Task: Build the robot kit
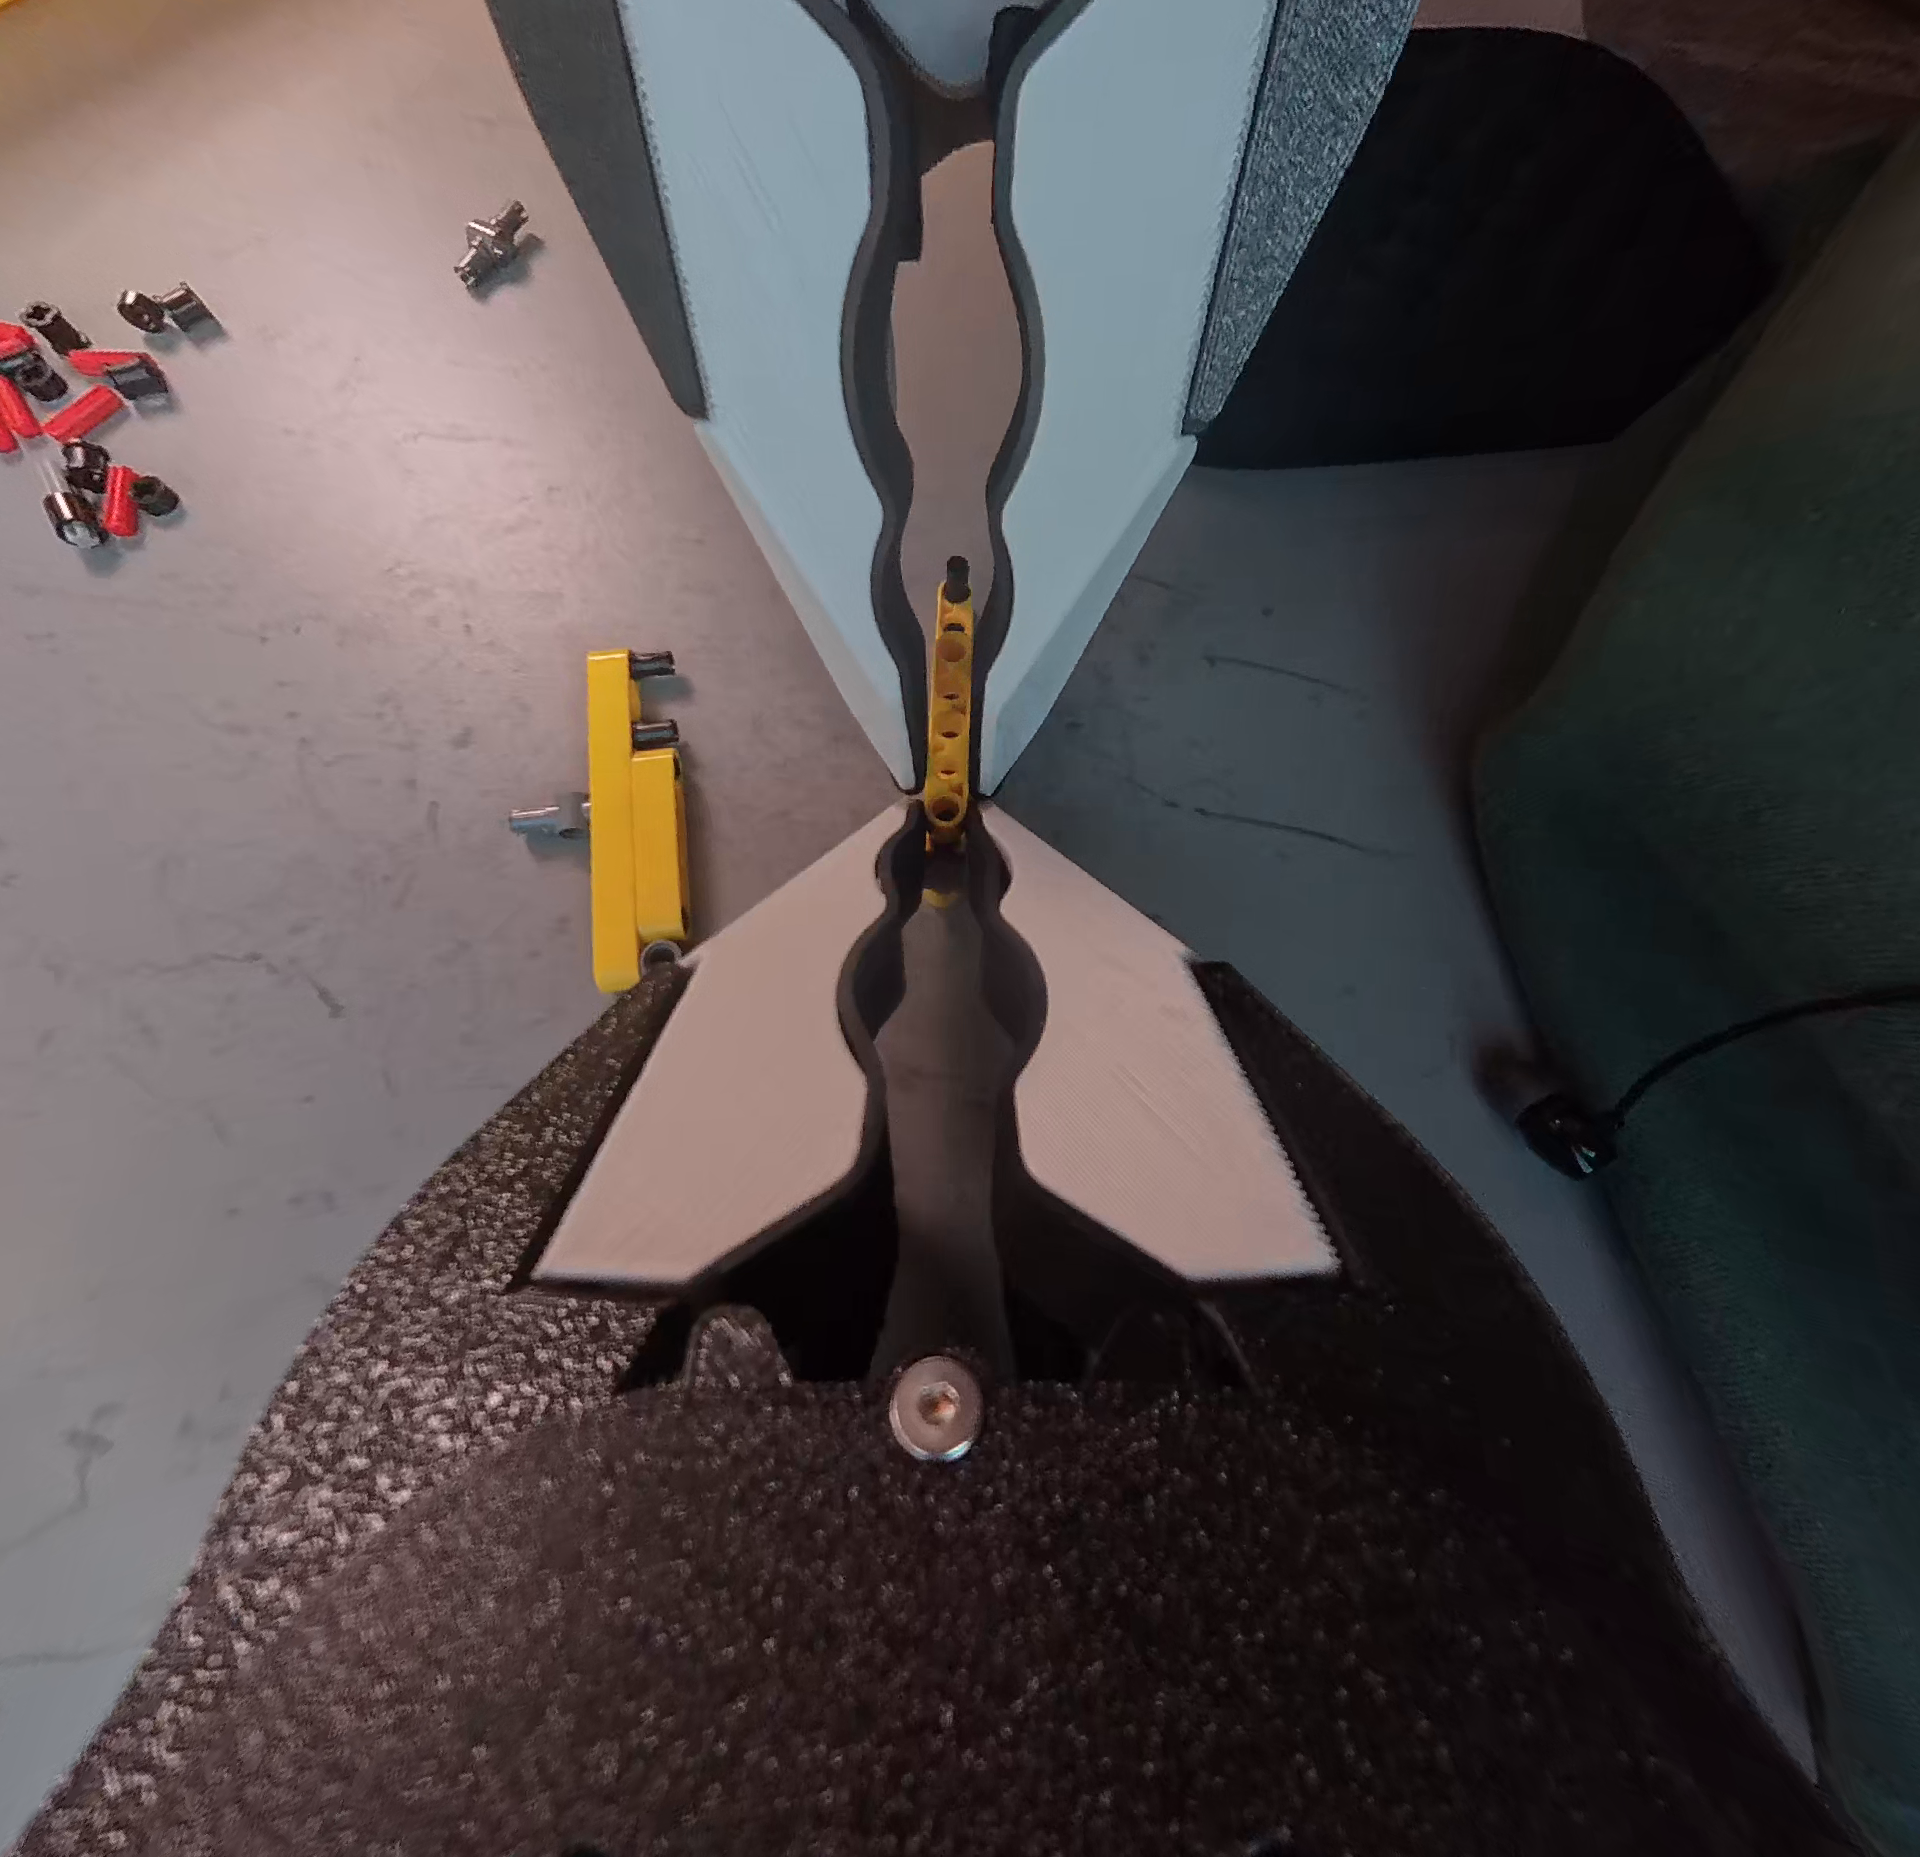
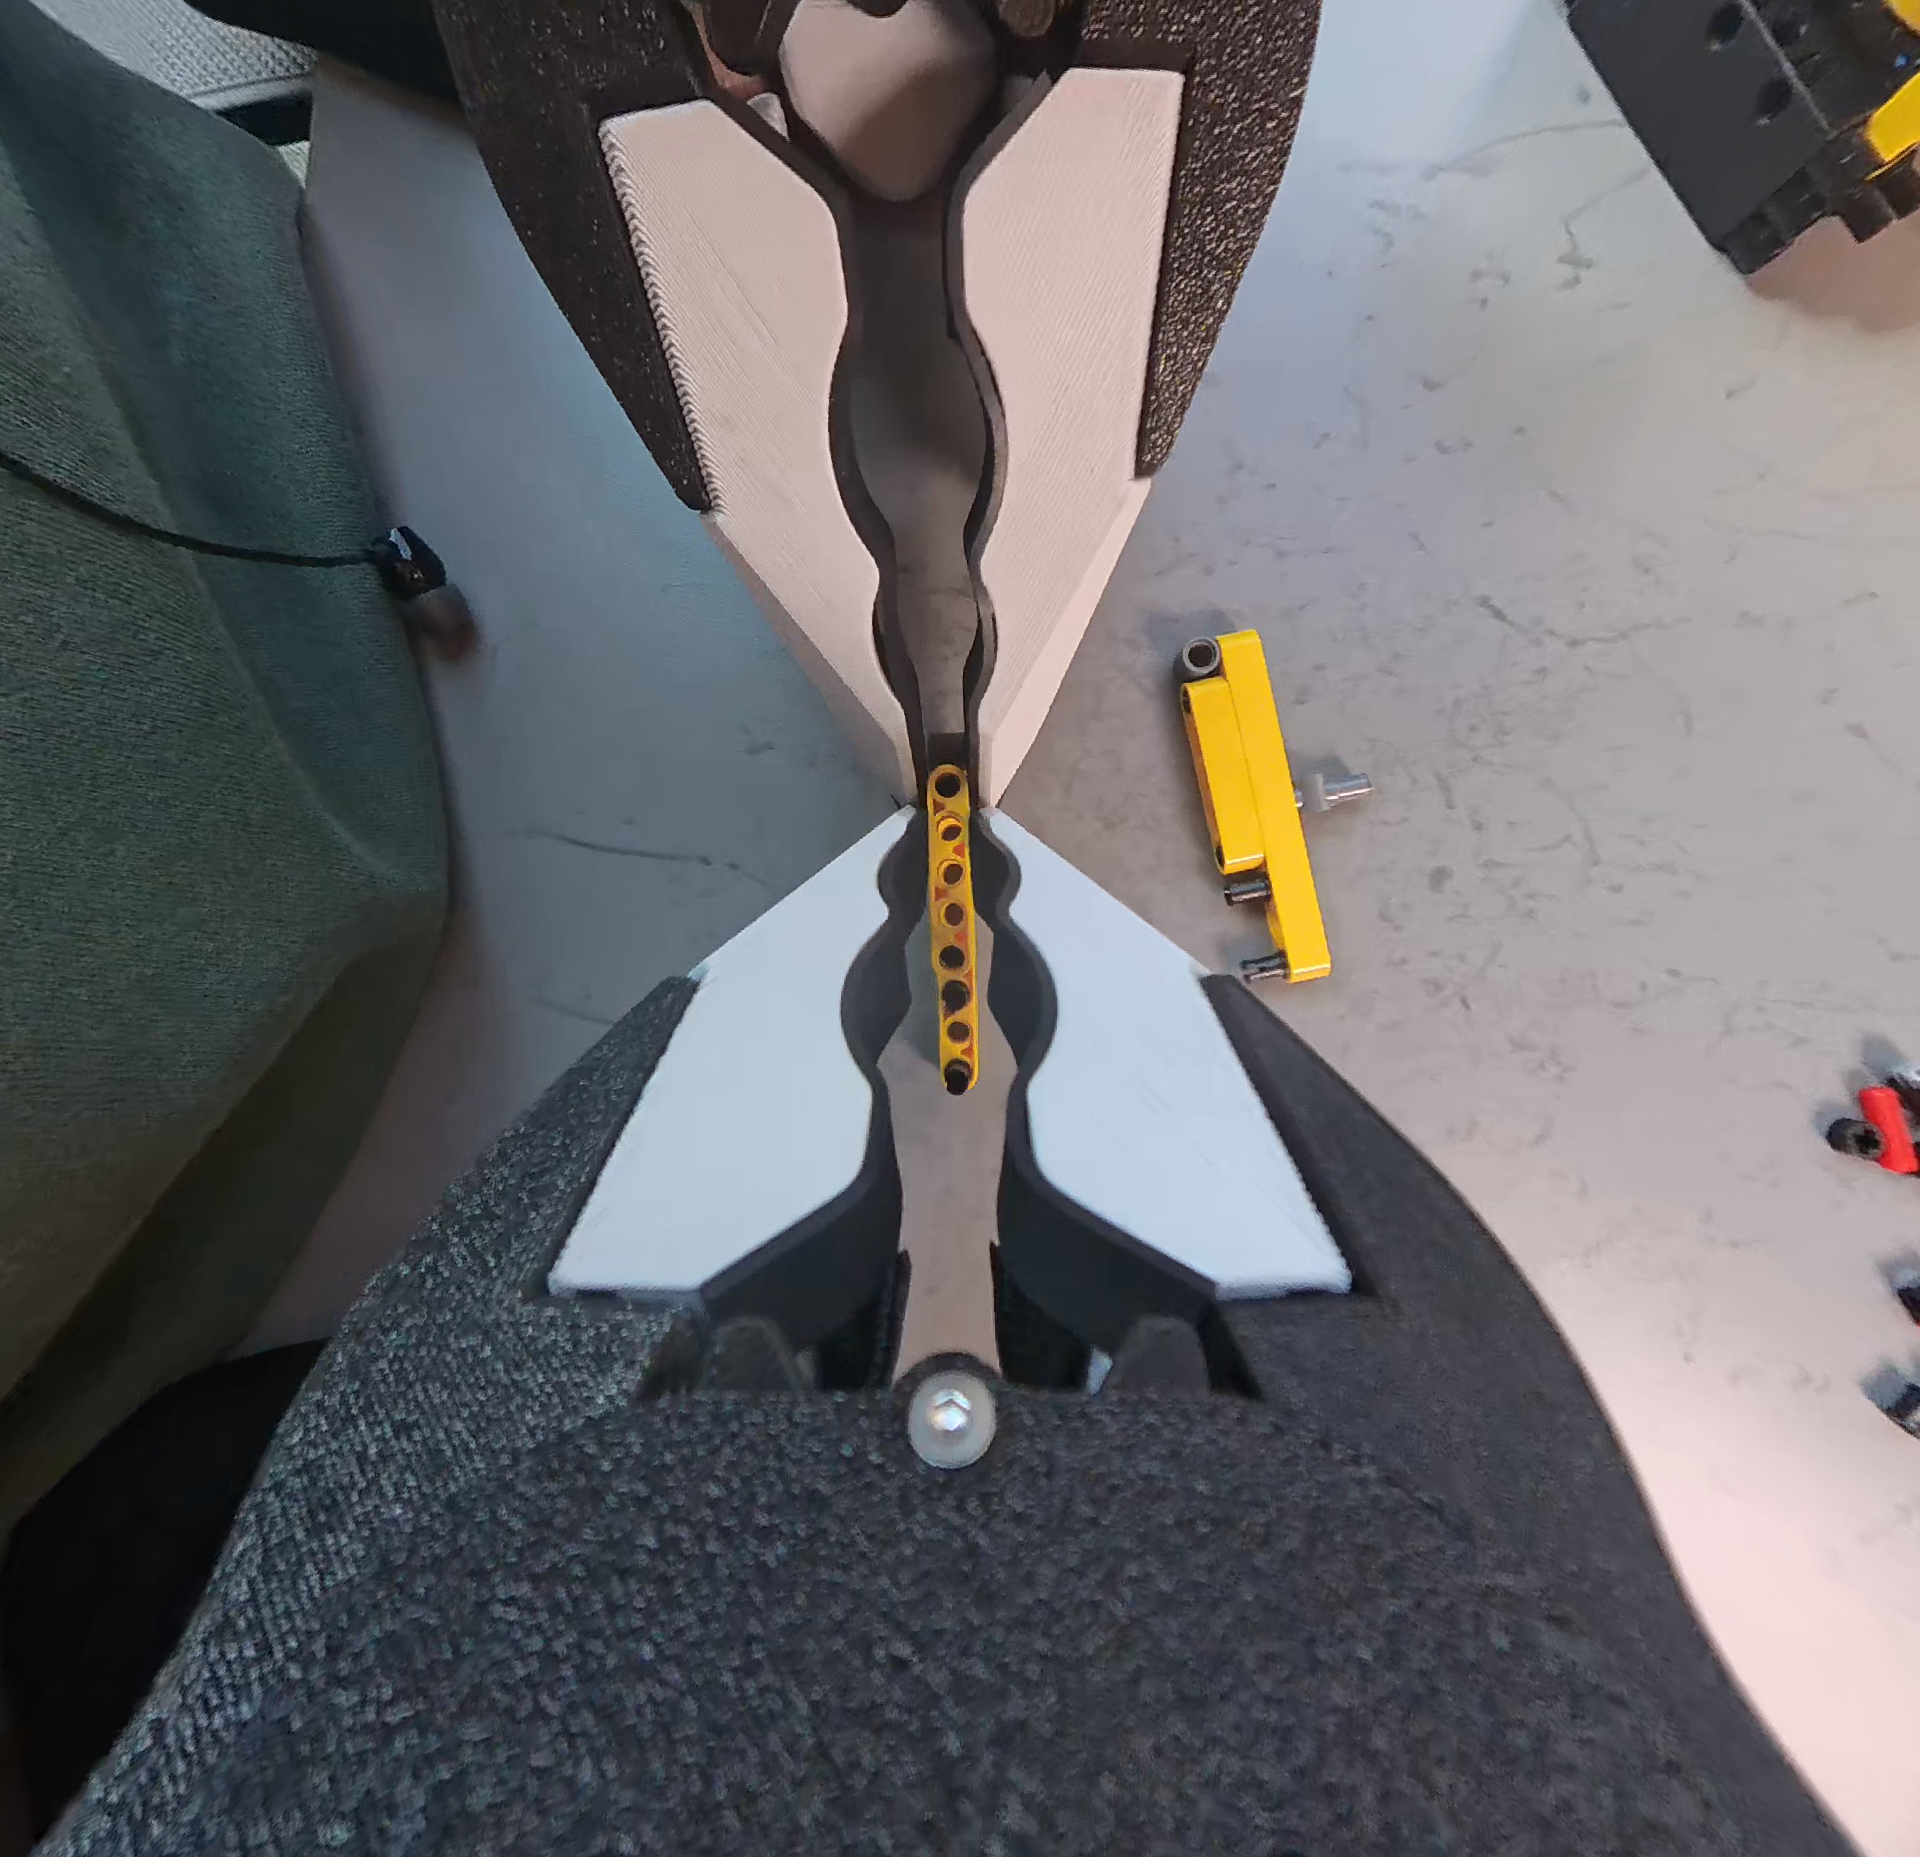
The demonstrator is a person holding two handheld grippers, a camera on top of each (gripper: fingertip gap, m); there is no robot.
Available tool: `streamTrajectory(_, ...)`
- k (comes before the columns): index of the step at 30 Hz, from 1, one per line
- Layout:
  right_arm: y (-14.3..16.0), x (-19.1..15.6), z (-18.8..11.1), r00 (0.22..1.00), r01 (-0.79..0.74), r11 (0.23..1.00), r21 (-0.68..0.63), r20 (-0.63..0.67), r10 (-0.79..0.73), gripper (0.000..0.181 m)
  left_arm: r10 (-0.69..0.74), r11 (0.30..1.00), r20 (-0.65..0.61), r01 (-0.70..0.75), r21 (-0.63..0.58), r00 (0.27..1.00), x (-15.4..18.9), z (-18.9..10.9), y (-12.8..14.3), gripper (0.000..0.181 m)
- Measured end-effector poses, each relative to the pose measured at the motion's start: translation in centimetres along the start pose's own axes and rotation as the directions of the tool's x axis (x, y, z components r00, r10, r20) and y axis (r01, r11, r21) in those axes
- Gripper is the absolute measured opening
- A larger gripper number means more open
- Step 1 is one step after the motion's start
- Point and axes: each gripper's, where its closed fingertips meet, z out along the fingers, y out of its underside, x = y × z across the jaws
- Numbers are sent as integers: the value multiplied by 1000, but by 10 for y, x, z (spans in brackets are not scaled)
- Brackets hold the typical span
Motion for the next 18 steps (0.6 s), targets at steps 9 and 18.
streamTrajectory(9,-1,-1,2,999,-6,999,-42,50,9,7,28,997,11,-28,-73,1000,-4,-4,16,14)
streamTrajectory(18,-1,-2,2,997,-31,998,-46,69,34,7,-16,998,-16,15,-64,1000,-2,-2,15,7)
